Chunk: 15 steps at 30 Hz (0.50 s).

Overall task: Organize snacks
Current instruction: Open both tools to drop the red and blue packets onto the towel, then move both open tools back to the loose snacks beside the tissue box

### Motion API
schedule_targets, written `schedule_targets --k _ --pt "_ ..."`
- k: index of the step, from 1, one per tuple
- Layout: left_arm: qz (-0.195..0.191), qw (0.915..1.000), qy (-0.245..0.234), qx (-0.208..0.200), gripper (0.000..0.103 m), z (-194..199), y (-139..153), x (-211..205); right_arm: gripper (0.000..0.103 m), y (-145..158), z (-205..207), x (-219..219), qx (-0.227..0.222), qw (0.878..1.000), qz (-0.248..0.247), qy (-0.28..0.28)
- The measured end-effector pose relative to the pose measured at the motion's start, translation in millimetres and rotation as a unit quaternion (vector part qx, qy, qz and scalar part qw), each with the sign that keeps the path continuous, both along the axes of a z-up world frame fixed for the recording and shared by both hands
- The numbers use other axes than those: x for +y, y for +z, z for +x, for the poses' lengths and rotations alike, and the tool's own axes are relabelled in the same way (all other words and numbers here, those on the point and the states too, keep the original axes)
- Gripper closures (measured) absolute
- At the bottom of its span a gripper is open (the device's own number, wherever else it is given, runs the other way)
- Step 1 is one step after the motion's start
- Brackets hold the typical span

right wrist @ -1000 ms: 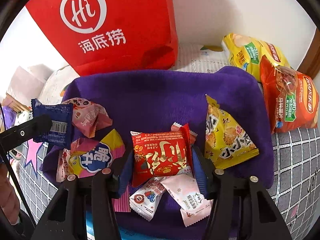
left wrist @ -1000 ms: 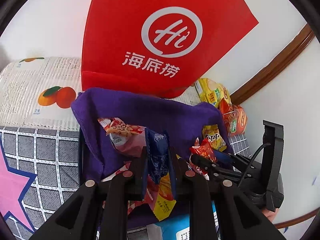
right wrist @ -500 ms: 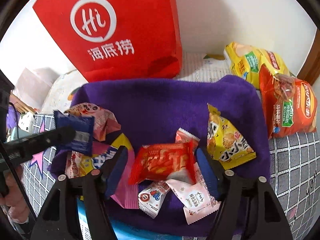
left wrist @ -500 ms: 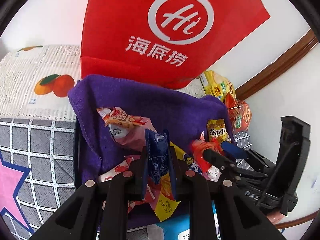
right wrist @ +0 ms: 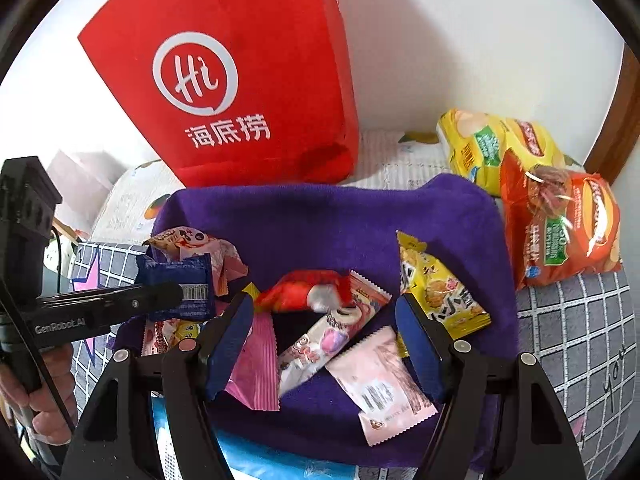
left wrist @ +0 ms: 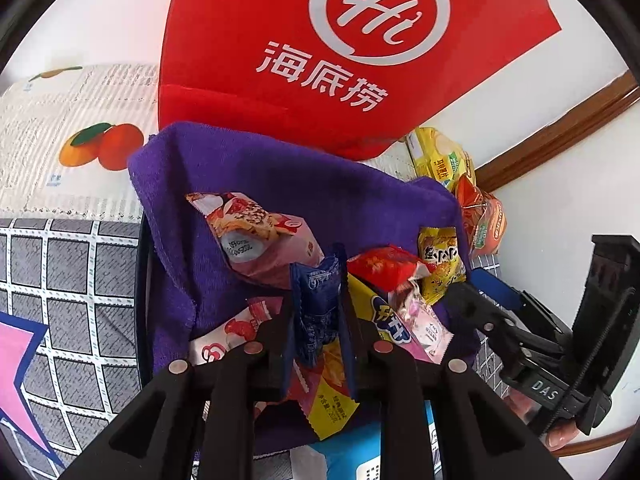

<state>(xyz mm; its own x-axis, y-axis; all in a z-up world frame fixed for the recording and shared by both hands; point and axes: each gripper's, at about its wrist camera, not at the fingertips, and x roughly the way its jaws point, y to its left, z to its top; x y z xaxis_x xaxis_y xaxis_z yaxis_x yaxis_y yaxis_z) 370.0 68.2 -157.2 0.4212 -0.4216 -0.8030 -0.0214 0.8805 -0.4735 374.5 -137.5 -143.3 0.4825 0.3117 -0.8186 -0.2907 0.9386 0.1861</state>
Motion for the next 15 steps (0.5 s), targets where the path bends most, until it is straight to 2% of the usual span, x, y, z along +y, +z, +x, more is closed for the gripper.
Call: schedule_targets --k 5,6,8,11,15 --pt "0.0 1.0 -0.006 0.005 0.081 -1.4 2.8 1.1 0.03 9.5 -5.2 -2.6 -0.014 1.0 -0.005 -0.003" --pt "0.002 1.0 -0.006 0.004 0.078 -2.0 4.2 1.2 0.03 11.9 -5.8 -4.0 -0.017 1.0 -0.005 -0.003" --pt "0.009 0.9999 -0.006 0.002 0.06 -3.1 7.3 0.9 0.03 17.0 -8.2 -5.0 -0.023 1.0 -0.003 -0.005" --pt "0.033 0.9994 -0.007 -0.005 0.055 -6.4 15.9 -0.9 0.03 24.5 -12.1 -5.3 -0.032 0.999 -0.003 -0.007" --pt "0.04 0.999 -0.011 -0.017 0.051 -12.3 27.2 -2.4 0.03 38.3 -21.1 -5.9 -0.052 0.999 -0.003 -0.013"
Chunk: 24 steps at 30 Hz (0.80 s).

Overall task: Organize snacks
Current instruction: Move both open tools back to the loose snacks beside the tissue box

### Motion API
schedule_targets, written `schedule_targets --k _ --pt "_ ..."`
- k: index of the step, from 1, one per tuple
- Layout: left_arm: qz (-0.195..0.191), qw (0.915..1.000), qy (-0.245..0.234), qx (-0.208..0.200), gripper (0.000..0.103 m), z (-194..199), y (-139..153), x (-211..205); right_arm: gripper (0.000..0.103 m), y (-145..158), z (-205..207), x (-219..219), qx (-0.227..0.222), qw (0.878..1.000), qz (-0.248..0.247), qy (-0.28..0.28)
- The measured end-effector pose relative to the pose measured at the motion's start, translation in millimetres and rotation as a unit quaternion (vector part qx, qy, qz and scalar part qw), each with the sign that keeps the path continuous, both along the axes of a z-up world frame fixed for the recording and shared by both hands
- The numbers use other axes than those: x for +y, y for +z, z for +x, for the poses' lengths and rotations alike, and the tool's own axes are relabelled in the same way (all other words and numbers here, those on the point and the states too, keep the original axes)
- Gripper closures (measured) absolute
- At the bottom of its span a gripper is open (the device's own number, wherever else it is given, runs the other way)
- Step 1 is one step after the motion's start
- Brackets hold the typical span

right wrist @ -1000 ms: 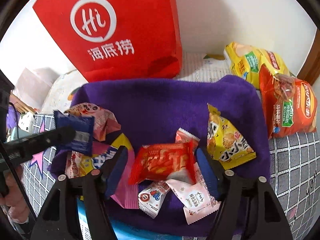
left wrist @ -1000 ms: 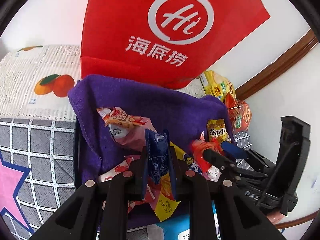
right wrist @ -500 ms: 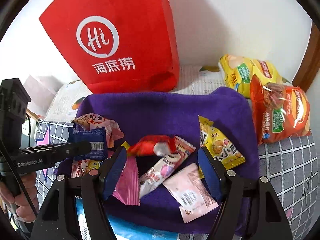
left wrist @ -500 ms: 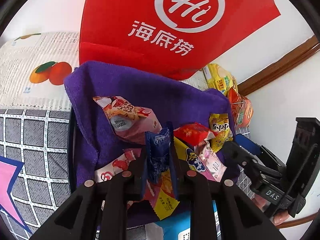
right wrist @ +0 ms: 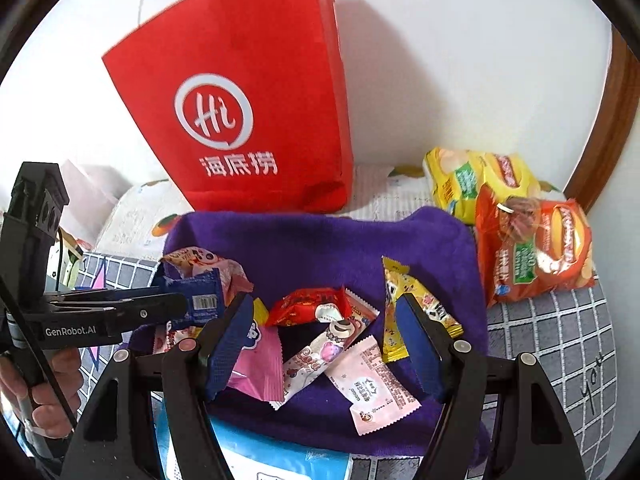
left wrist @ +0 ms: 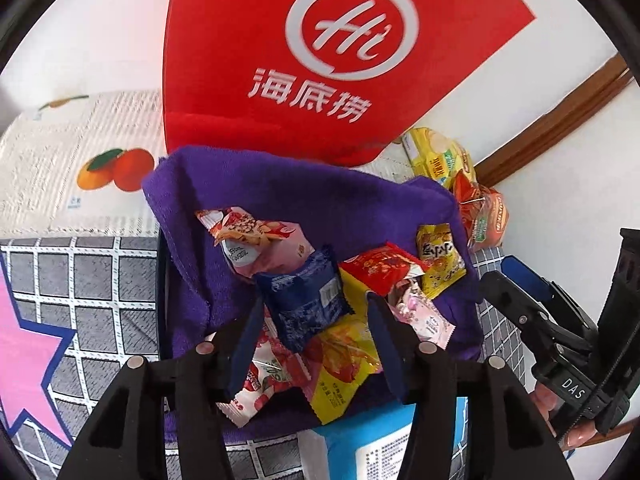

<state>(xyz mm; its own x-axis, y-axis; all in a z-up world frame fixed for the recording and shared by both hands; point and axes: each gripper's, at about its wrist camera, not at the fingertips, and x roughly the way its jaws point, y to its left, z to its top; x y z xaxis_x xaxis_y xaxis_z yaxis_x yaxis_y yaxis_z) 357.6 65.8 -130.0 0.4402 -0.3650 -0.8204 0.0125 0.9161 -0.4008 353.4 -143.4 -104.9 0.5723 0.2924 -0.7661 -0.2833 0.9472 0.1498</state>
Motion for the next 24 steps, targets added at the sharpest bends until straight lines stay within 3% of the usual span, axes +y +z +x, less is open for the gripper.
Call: schedule_targets --k 5,12,17,24 --pt "0.007 0.9998 -0.001 -0.018 0.046 -9.8 16.5 1.6 0.03 14.1 -21.4 -1.2 -0.016 1.0 0.015 -0.004" --pt "0.019 0.9988 0.001 -0.045 0.046 -27.3 42.4 -0.2 0.03 11.7 -69.0 -11.0 -0.017 0.999 0.028 -0.014" --pt "0.035 0.9972 -0.005 -0.066 0.041 -49.3 58.5 -3.7 0.038 1.8 -107.4 -16.1 -0.001 0.999 0.041 -0.009" --pt "0.061 0.9957 -0.014 -0.069 0.041 -87.7 56.9 2.3 0.051 -26.6 -153.0 -12.1 0.029 0.997 0.071 -0.008"
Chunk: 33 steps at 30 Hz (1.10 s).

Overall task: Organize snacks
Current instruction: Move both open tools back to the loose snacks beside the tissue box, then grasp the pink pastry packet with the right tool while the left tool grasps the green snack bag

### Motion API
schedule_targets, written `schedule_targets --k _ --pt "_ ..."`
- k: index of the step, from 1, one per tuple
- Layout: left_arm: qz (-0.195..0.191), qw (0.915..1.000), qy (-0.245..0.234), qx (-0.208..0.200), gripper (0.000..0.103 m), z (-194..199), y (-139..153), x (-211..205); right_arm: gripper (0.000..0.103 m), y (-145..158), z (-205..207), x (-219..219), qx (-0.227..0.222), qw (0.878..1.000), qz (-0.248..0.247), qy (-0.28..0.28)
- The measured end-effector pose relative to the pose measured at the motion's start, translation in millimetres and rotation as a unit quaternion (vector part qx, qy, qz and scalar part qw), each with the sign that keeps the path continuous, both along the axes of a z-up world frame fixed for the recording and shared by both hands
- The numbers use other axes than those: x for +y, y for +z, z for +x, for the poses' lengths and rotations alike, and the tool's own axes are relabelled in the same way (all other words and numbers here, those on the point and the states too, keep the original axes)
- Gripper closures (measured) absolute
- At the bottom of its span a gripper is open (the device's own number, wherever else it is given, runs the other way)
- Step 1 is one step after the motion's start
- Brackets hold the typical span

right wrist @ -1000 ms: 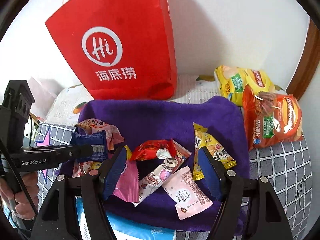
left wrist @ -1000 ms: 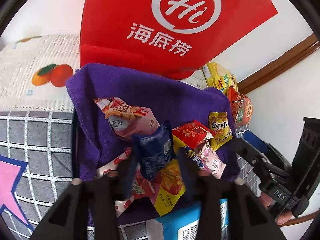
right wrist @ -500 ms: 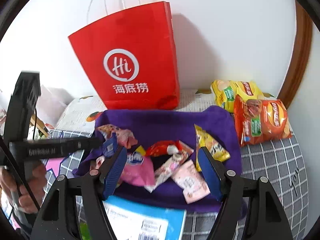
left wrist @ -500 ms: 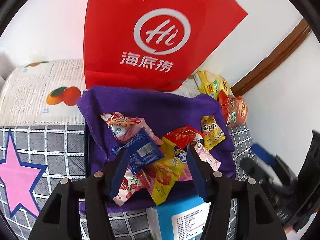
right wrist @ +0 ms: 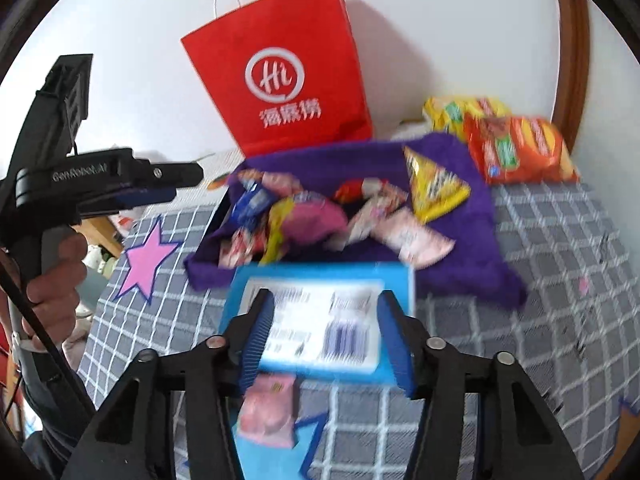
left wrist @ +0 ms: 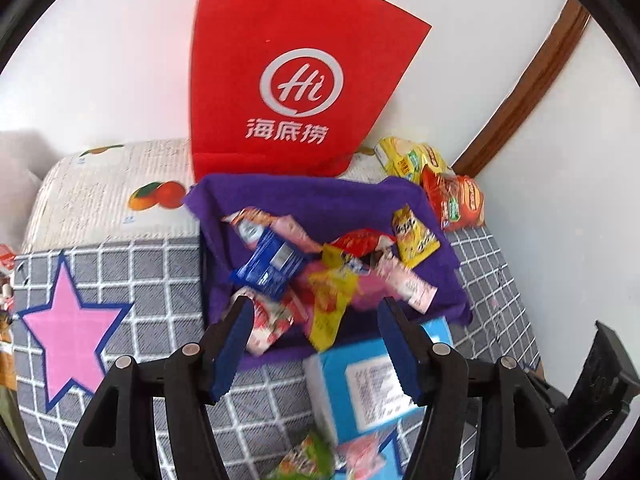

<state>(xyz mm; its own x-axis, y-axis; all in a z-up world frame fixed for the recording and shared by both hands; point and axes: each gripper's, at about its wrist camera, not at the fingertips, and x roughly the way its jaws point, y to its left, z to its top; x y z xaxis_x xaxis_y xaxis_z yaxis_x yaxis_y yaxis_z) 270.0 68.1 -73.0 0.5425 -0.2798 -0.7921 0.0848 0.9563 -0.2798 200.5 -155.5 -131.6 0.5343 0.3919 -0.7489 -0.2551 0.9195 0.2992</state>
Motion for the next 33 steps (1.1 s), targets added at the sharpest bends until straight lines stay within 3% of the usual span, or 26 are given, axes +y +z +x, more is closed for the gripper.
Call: schedule_targets --k 8,18,25,33 --pt "-0.006 1.0 0.006 0.0 0.041 -40.3 -10.6 20.4 0.051 -39.7 -40.2 37.1 0.027 0.998 -0.027 0.04" --pt "-0.001 0.9999 0.002 0.011 0.041 -72.1 -36.2 38.1 0.051 -79.9 -50.1 59.8 0.056 0.997 -0.037 0.029" --pt "-0.005 0.9997 0.012 0.02 0.041 -83.4 -48.7 51.4 0.05 -87.6 -54.4 75.8 0.028 0.996 -0.072 0.037" --pt "-0.003 0.9995 -0.006 0.029 0.041 -94.8 -63.9 41.8 0.065 -87.7 -54.8 60.2 0.019 0.997 -0.066 0.025"
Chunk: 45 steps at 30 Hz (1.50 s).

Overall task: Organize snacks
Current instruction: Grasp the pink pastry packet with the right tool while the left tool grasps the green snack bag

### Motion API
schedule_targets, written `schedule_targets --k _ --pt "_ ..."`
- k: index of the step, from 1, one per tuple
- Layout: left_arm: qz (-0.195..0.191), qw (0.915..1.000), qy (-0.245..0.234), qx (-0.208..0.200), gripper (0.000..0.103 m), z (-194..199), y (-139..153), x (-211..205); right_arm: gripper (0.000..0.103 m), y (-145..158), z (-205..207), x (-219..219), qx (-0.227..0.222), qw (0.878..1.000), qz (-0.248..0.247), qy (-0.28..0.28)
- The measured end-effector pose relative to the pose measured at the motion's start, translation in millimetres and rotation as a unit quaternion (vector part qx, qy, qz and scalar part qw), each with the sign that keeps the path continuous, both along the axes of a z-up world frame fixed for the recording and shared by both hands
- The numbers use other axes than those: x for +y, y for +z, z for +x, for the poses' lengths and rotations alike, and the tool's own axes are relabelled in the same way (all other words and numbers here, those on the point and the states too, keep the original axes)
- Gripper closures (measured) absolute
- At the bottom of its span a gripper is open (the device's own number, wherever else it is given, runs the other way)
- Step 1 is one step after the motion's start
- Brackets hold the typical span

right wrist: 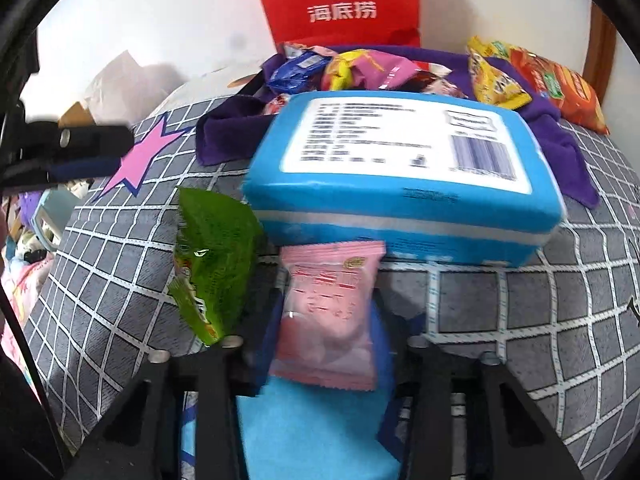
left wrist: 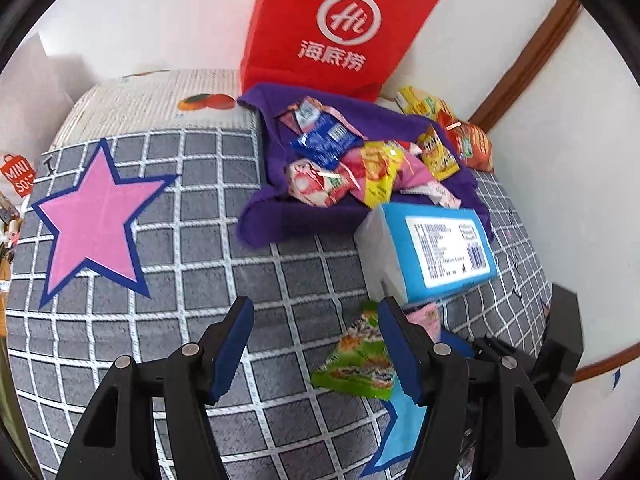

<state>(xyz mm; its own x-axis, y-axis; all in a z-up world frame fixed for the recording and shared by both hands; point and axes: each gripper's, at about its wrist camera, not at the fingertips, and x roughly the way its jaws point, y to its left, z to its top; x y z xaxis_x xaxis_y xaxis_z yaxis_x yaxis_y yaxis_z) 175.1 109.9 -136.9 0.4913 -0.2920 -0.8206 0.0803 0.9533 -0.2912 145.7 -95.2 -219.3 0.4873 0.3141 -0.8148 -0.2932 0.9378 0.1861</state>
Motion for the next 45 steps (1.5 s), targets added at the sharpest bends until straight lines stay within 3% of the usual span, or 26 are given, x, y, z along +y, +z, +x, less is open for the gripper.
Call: schedule_targets --k 8,17,30,35,40,45 --pt "0.007 0.9994 -0.034 -0.001 0.041 -7.1 -6.1 -28.8 0.065 8.4 -3.2 -58.3 -0.017 0.998 -0.009 -0.066" --pt "0.029 0.998 -0.056 0.003 0.038 -15.4 -22.5 -55.4 0.065 -3.5 2.4 -115.0 -0.014 0.99 -0.016 -0.137" --pt "0.111 0.992 -0.054 -0.03 0.038 -17.4 -52.6 -84.0 0.063 -10.8 -7.9 -111.5 -0.065 0.99 -0.055 -0.109" --pt "0.107 0.9933 -0.041 -0.016 0.038 -9.3 -67.2 -80.0 0.06 -11.6 -7.6 -116.0 -0.069 0.992 -0.04 -0.1" --pt "0.112 0.9925 -0.032 -0.035 0.04 -10.9 -69.2 -82.1 0.053 -12.0 -6.4 -116.9 -0.068 0.993 -0.027 -0.09" --pt "0.136 0.9886 -0.037 -0.051 0.04 -10.5 -73.0 -88.1 0.049 -12.8 -6.7 -108.2 -0.07 0.993 -0.049 -0.078"
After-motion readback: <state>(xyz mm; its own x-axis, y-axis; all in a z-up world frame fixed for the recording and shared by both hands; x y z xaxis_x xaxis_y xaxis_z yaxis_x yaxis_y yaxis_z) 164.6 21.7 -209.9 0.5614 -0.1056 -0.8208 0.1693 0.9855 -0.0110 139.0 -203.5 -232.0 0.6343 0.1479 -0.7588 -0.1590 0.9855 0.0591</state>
